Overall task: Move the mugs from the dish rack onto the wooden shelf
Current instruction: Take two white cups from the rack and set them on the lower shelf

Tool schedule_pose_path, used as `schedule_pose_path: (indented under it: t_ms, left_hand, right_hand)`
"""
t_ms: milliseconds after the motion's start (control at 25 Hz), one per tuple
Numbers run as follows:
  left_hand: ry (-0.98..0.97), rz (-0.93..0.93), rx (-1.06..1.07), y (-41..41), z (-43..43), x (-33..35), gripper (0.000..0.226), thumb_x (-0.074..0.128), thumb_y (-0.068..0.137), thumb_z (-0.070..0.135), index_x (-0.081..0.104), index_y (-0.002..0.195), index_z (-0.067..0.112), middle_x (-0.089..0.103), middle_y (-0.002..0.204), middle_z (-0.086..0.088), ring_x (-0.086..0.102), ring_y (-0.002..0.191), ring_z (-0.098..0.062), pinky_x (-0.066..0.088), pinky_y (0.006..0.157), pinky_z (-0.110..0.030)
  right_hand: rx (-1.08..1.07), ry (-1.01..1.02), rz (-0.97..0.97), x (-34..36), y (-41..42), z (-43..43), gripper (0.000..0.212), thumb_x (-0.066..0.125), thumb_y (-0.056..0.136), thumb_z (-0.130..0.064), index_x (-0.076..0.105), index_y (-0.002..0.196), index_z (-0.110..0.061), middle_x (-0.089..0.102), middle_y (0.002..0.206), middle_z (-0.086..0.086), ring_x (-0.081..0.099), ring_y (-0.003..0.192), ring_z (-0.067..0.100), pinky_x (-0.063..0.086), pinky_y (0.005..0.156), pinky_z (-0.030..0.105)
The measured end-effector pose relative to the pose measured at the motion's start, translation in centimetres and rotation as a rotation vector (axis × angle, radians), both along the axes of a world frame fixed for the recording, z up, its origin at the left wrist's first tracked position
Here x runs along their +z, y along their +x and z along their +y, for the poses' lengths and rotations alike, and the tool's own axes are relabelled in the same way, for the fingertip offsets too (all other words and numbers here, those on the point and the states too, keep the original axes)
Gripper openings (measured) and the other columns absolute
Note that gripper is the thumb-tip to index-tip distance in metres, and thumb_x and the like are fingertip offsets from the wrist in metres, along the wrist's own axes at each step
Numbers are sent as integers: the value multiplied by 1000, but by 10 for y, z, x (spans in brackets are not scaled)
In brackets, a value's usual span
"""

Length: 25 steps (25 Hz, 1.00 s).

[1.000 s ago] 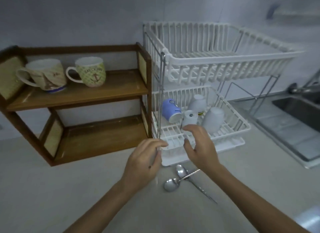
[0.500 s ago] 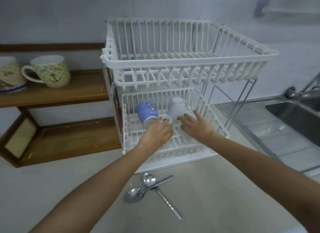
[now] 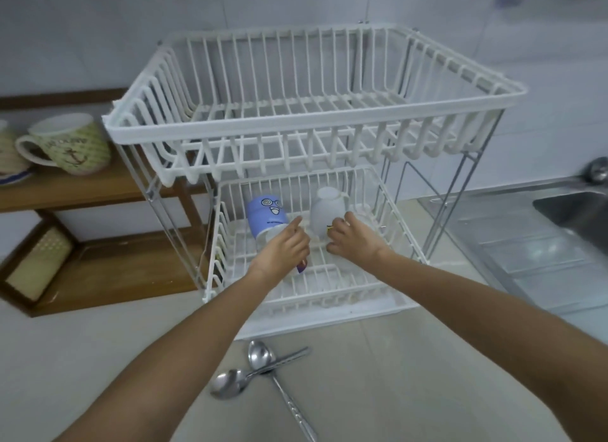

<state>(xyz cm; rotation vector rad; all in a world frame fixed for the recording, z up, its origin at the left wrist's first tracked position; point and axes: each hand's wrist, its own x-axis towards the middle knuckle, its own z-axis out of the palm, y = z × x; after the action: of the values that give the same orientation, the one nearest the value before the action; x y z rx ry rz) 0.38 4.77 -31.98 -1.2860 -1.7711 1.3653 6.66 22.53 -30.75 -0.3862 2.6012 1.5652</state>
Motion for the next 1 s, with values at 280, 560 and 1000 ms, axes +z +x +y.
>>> schedule_pose_path:
  t_ms: [280, 560, 1000]
  left_hand:
    - [1193, -618, -66, 49, -56, 19, 73, 93, 41, 30, 67, 107, 14, 67, 98, -8, 63, 80, -28, 55, 73, -41]
    - [1684, -1496, 214, 112, -172, 25, 69, 82, 46, 55, 46, 105, 58, 57, 106, 34, 58, 92, 9, 50, 68, -13]
    - [2155, -1175, 567, 26, -363, 14, 66, 83, 61, 44, 48, 117, 33, 59, 103, 13, 58, 91, -8, 48, 72, -24]
  right_hand:
    - [-345, -892, 282, 57, 36, 6, 94, 80, 54, -48, 33, 132, -26, 53, 126, 2, 55, 107, 33, 47, 86, 46]
    - [-220, -2127, 313, 54, 99, -56, 83, 85, 46, -45, 42, 117, -52, 59, 106, -36, 58, 99, -12, 46, 71, 4]
    - [-16, -2342, -8, 21, 46, -268, 88, 90, 51, -31, 44, 125, -45, 60, 120, -19, 58, 114, 7, 51, 85, 19]
